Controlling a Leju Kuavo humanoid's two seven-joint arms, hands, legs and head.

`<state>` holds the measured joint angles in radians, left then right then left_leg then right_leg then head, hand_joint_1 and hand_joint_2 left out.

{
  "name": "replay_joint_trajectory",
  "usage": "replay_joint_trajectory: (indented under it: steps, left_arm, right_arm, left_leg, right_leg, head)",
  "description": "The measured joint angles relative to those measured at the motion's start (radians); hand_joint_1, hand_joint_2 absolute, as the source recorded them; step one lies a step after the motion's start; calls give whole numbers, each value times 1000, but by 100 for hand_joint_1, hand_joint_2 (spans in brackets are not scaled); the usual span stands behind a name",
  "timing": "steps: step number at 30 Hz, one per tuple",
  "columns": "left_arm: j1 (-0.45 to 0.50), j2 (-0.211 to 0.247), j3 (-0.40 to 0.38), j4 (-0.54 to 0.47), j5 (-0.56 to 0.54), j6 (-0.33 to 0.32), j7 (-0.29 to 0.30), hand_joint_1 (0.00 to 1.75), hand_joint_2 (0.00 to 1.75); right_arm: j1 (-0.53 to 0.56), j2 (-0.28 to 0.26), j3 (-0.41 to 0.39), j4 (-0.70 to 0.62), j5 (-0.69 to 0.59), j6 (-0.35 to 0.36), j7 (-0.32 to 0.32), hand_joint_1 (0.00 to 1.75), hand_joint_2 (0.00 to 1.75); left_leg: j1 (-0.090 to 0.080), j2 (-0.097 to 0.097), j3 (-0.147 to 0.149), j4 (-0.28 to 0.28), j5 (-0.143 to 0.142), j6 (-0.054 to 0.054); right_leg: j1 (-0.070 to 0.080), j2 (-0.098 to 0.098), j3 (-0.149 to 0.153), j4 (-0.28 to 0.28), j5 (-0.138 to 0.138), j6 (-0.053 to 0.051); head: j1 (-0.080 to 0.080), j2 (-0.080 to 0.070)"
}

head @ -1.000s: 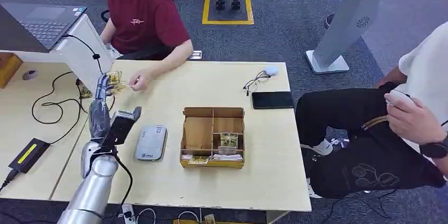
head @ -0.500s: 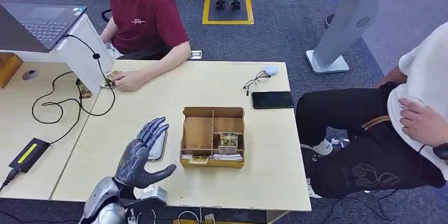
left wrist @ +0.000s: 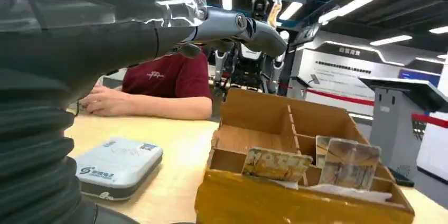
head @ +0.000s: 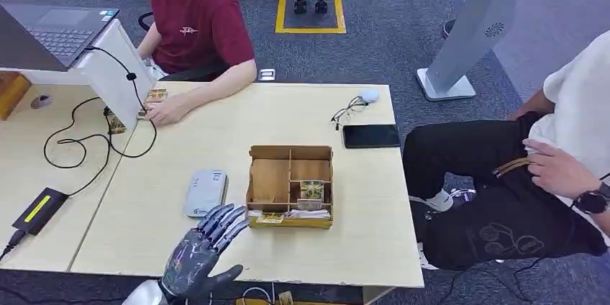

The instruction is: Pass the card to the sensor for recognition and then transmit it.

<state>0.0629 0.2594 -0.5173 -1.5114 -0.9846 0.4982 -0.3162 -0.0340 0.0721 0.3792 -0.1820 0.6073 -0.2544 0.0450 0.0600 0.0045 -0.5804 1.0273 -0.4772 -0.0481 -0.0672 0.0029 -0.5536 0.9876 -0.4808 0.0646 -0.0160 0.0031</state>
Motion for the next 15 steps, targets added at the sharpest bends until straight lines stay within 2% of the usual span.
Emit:
replay_joint_trajectory:
  steps: [5, 15]
  left_arm:
    - [-4, -2, -22, 30, -21, 13, 13, 0, 175]
    - [-61, -34, -44, 124, -71, 58, 99, 0, 175]
  right_arm:
    - [0, 0, 0, 0, 14, -1, 0, 0, 0]
    - [-1, 0, 0, 0, 17, -2, 6, 0, 0]
  left_leg:
    - [0, 0, 0, 0, 0, 0]
    - [0, 0, 0, 0, 0, 0]
  right_leg:
    - [0, 0, 0, 0, 0, 0]
    - [0, 0, 0, 0, 0, 0]
  head:
    - [0, 0]
    - [0, 0]
